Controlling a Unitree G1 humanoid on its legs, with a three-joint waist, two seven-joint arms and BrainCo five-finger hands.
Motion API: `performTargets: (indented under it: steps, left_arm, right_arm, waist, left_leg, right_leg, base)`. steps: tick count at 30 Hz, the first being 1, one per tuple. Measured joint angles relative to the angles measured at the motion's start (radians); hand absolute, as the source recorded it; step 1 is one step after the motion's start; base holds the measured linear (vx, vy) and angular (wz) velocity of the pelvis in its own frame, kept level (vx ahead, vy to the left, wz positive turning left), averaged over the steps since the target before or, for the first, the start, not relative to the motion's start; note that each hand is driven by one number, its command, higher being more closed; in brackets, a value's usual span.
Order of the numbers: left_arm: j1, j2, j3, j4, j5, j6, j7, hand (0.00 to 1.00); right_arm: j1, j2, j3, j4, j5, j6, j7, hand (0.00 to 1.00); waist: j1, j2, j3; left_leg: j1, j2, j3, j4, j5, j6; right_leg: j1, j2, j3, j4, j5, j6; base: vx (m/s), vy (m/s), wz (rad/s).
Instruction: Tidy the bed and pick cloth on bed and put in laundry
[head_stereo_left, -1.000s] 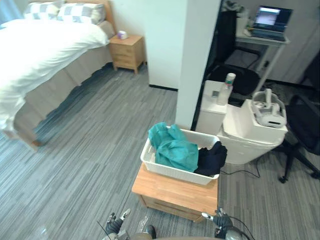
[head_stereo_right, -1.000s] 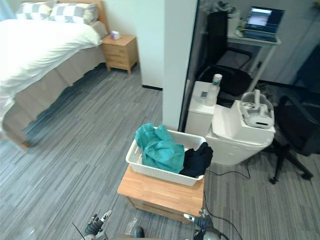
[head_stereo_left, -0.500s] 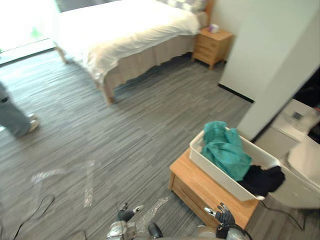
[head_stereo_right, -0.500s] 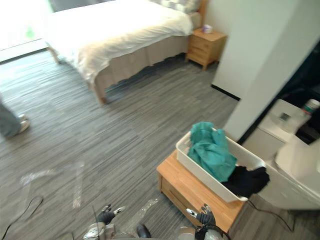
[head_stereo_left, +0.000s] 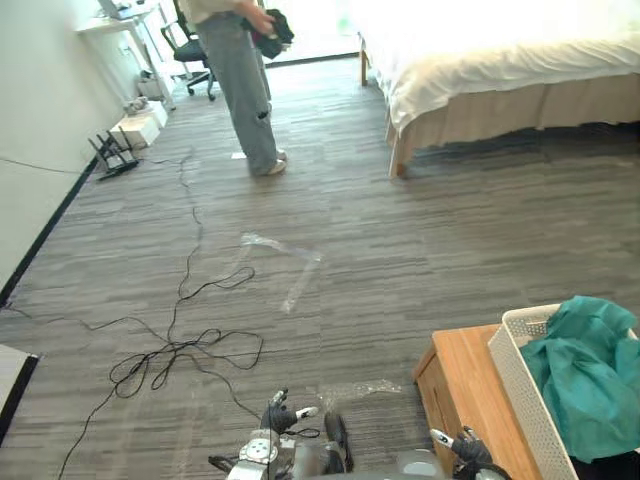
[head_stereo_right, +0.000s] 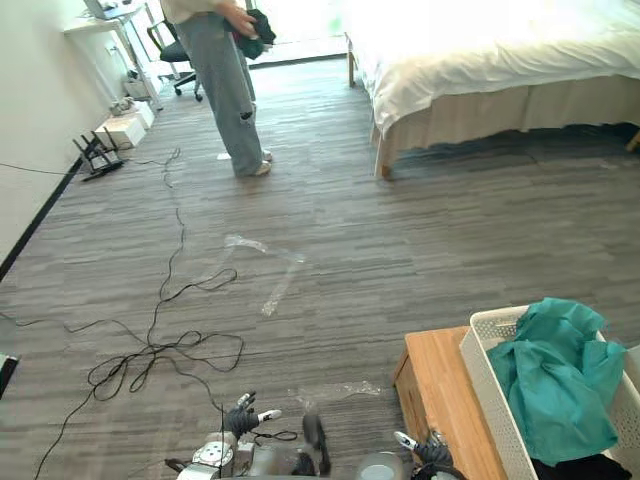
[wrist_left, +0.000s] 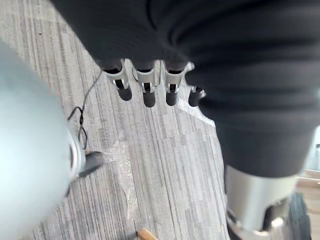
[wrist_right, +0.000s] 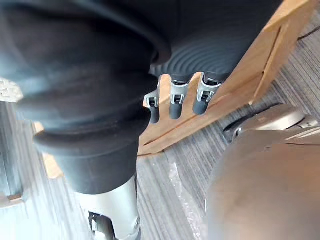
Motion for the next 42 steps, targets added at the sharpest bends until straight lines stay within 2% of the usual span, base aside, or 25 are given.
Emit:
performTargets:
  steps: [1,2,3,4,7,8,11,15,17,20,23,25,26,28,29,32,33,34,35,36,37,38,40,41,42]
  left_arm:
    - [0.002,0.014,-0.001,0.005,0.004,0.002,-0.007,0.00]
    - [0.012,0.026,-0.012,0.010,0.019,0.002,-0.016,0.00]
    - [0.013,0.042,-0.012,0.012,0.020,0.002,-0.024,0.00]
    - [0.013,0.047,-0.012,0.012,0.021,0.002,-0.028,0.00]
    - [0.023,0.063,-0.015,0.018,0.021,0.002,-0.036,0.00]
    - [0.028,0.063,-0.018,0.018,0.025,0.002,-0.036,0.00]
    - [0.025,0.062,-0.033,0.017,0.043,0.001,-0.036,0.00]
    - [0.029,0.044,-0.032,0.017,0.050,0.001,-0.035,0.00]
    - [0.029,0.042,-0.031,0.017,0.050,0.001,-0.033,0.00]
    - [0.028,0.043,-0.029,0.017,0.047,0.000,-0.031,0.00]
    - [0.026,0.044,0.008,0.016,0.037,0.000,-0.027,0.00]
    - [0.021,0.052,0.030,0.016,0.024,0.000,-0.012,0.00]
    - [0.019,0.054,0.049,0.017,0.006,0.001,-0.004,0.00]
    - [0.020,0.059,0.074,0.018,-0.020,0.002,0.003,0.00]
    - [0.022,0.060,0.091,0.019,-0.035,0.002,0.010,0.00]
    - [0.028,0.055,0.140,0.019,-0.064,0.002,0.011,0.00]
    - [0.028,0.056,0.160,0.018,-0.080,0.002,0.011,0.00]
    - [0.027,0.056,0.180,0.011,-0.104,0.002,0.012,0.00]
    - [0.027,0.055,0.187,-0.005,-0.125,0.002,0.012,0.00]
    - [0.027,0.056,0.188,-0.017,-0.138,0.000,0.012,0.00]
    - [0.027,0.057,0.187,-0.038,-0.152,0.000,0.015,0.00]
    - [0.027,0.053,0.188,-0.051,-0.160,-0.003,0.016,0.00]
    - [0.030,0.020,0.184,-0.080,-0.164,-0.013,0.014,0.00]
    - [0.030,0.007,0.185,-0.088,-0.170,-0.018,0.013,0.00]
    - [0.030,0.006,0.186,-0.093,-0.181,-0.018,0.013,0.00]
  right_arm:
    - [-0.002,0.008,0.000,0.006,0.000,0.005,0.000,0.00]
    - [0.016,0.032,-0.002,0.005,0.003,0.001,0.004,0.00]
    - [0.030,0.048,-0.010,0.005,0.014,-0.002,0.003,0.00]
    - [0.035,0.050,-0.016,0.007,0.019,0.000,0.003,0.00]
    - [0.040,0.054,-0.019,0.004,0.032,-0.002,0.004,0.00]
    - [0.040,0.047,-0.018,0.003,0.031,-0.002,0.005,0.00]
    - [0.039,0.037,-0.018,0.000,0.031,-0.003,0.004,0.00]
    - [0.037,0.008,-0.018,-0.002,0.031,-0.003,0.004,0.00]
    - [0.037,0.006,-0.016,-0.002,0.030,-0.003,0.003,0.00]
    - [0.034,0.008,0.001,-0.001,0.029,-0.002,0.003,0.00]
    - [0.027,0.017,0.004,-0.001,0.024,-0.002,0.002,0.00]
    - [0.019,0.019,0.003,-0.001,0.012,-0.001,0.001,0.00]
    - [0.018,0.022,0.003,-0.001,-0.003,-0.001,0.001,0.00]
    - [0.018,0.033,0.003,-0.001,-0.011,-0.002,-0.001,0.00]
    - [0.020,0.038,0.003,-0.001,-0.011,-0.002,-0.001,0.00]
    - [0.024,0.038,0.004,-0.001,-0.011,-0.003,-0.002,0.00]
    - [0.025,0.036,0.007,-0.001,-0.011,-0.003,-0.002,0.00]
    - [0.029,0.032,0.023,-0.003,-0.011,-0.006,-0.002,0.00]
    - [0.039,0.025,0.043,-0.010,-0.010,-0.009,-0.002,0.00]
    - [0.040,0.017,0.049,-0.018,-0.010,-0.011,-0.002,0.00]
    - [0.039,0.020,0.054,-0.023,-0.011,-0.016,-0.002,0.00]
    - [0.039,0.020,0.059,-0.026,-0.011,-0.016,-0.003,0.00]
    - [0.017,0.002,0.062,-0.030,-0.011,-0.018,-0.005,0.00]
    - [0.000,-0.010,0.062,-0.034,-0.011,-0.019,-0.004,0.00]
    - [-0.008,-0.012,0.063,-0.035,-0.012,-0.018,-0.005,0.00]
  waist:
    - [0.001,-0.034,-0.003]
    - [-0.014,-0.047,-0.014]
    - [-0.012,-0.067,-0.027]
    - [-0.008,-0.074,-0.031]
    - [-0.011,-0.067,-0.034]
    - [-0.013,-0.057,-0.037]
    - [-0.013,-0.039,-0.034]
    - [-0.014,-0.004,-0.029]
    - [-0.013,-0.002,-0.029]
    - [-0.013,-0.011,-0.029]
    - [-0.012,-0.033,-0.020]
    - [-0.012,-0.039,-0.011]
    - [-0.011,-0.049,-0.006]
    - [-0.010,-0.055,-0.002]
    - [-0.010,-0.062,-0.006]
    - [-0.009,-0.057,-0.004]
    - [-0.007,-0.061,-0.004]
    - [0.000,-0.062,0.000]
    - [0.018,-0.055,0.010]
    - [0.020,-0.050,0.025]
    - [0.021,-0.066,0.036]
    - [0.022,-0.066,0.035]
    - [0.028,-0.035,0.043]
    - [0.031,-0.019,0.052]
    - [0.040,-0.015,0.054]
  left_leg:
    - [0.014,-0.025,-0.002,-0.051,0.045,-0.003]
    - [0.029,-0.051,-0.028,-0.144,0.105,0.008]
    - [0.032,-0.067,-0.048,-0.193,0.139,0.015]
    - [0.036,-0.073,-0.053,-0.213,0.151,0.014]
    - [0.088,-0.090,-0.069,-0.318,0.207,0.009]
    - [0.101,-0.093,-0.073,-0.361,0.226,0.003]
    - [0.097,-0.084,-0.076,-0.372,0.239,-0.016]
    - [0.085,-0.057,-0.046,-0.373,0.245,-0.024]
    - [0.086,-0.045,-0.033,-0.373,0.245,-0.025]
    - [0.086,-0.034,-0.008,-0.372,0.246,-0.025]
    - [0.087,-0.035,0.017,-0.372,0.245,-0.026]
    - [0.093,-0.030,0.026,-0.372,0.245,-0.027]
    - [0.093,-0.022,0.029,-0.372,0.244,-0.034]
    - [0.092,-0.009,0.029,-0.372,0.244,-0.047]
    - [0.093,0.001,0.028,-0.372,0.243,-0.061]
    - [0.100,0.034,0.035,-0.355,0.233,-0.093]
    - [0.083,0.053,0.043,-0.298,0.201,-0.125]
    - [0.045,0.097,0.052,-0.173,0.142,-0.172]
    - [0.010,0.142,0.056,-0.020,0.126,-0.181]
    - [-0.034,0.182,0.057,0.127,0.135,-0.192]
    - [-0.105,0.218,0.049,0.291,0.162,-0.254]
    - [-0.123,0.219,0.039,0.319,0.151,-0.261]
    - [-0.157,0.197,0.051,0.267,0.114,-0.224]
    - [-0.177,0.165,0.070,0.176,0.115,-0.210]
    - [-0.182,0.126,0.084,0.038,0.129,-0.196]
  right_leg:
    - [0.001,-0.014,0.001,-0.017,0.011,-0.009]
    - [-0.002,-0.010,-0.026,-0.055,0.034,-0.032]
    - [0.004,-0.009,-0.048,-0.080,0.046,-0.025]
    - [0.005,-0.011,-0.047,-0.087,0.051,-0.025]
    - [0.018,-0.008,-0.045,-0.093,0.066,-0.029]
    - [0.018,-0.005,-0.044,-0.094,0.065,-0.026]
    - [0.006,0.007,-0.042,-0.093,0.063,-0.020]
    - [-0.010,0.035,-0.012,-0.111,0.066,-0.026]
    - [-0.012,0.049,0.007,-0.122,0.069,-0.031]
    - [-0.029,0.060,0.027,-0.114,0.070,-0.033]
    - [-0.083,0.057,0.040,-0.031,0.058,-0.052]
    - [-0.092,0.038,-0.025,-0.006,0.060,-0.076]
    - [-0.092,0.022,-0.094,-0.001,0.061,-0.092]
    - [-0.087,0.012,-0.153,-0.009,0.061,-0.092]
    - [-0.076,0.019,-0.169,-0.025,0.062,-0.090]
    - [-0.036,0.038,-0.214,-0.076,0.068,-0.082]
    - [-0.029,0.043,-0.217,-0.078,0.067,-0.082]
    - [-0.013,0.047,-0.231,-0.080,0.066,-0.083]
    - [0.025,0.054,-0.238,-0.101,0.066,-0.083]
    - [0.063,0.064,-0.241,-0.119,0.066,-0.084]
    - [0.101,0.061,-0.243,-0.134,0.069,-0.091]
    - [0.112,0.056,-0.242,-0.135,0.064,-0.093]
    - [0.117,0.047,-0.230,-0.150,0.055,-0.089]
    - [0.112,0.042,-0.213,-0.166,0.054,-0.087]
    - [0.110,0.033,-0.196,-0.173,0.051,-0.082]
  base:
    - [-0.03,0.147,0.51]
    - [-0.02,0.100,0.63]
    - [-0.04,0.060,0.59]
    - [-0.08,0.052,0.41]
    - [-0.09,0.029,0.13]
    - [-0.16,-0.036,0.07]
    - [-0.16,-0.061,0.05]
    - [-0.12,-0.053,-0.18]
    - [-0.09,-0.050,-0.26]
    - [-0.07,-0.036,-0.30]
    - [-0.04,-0.020,-0.25]
    - [-0.01,-0.028,-0.13]
    - [0.01,-0.038,-0.09]
    - [0.04,-0.062,-0.07]
    - [0.10,-0.122,-0.01]
    - [0.11,-0.104,-0.04]
    - [0.12,-0.137,-0.11]
    - [0.16,-0.140,-0.20]
    - [0.16,-0.158,-0.18]
    - [0.13,-0.129,-0.06]
    - [0.12,-0.177,0.07]
    - [0.13,-0.124,0.00]
    - [0.16,-0.034,-0.21]
    - [0.21,0.057,-0.36]
    - [0.24,0.078,-0.34]
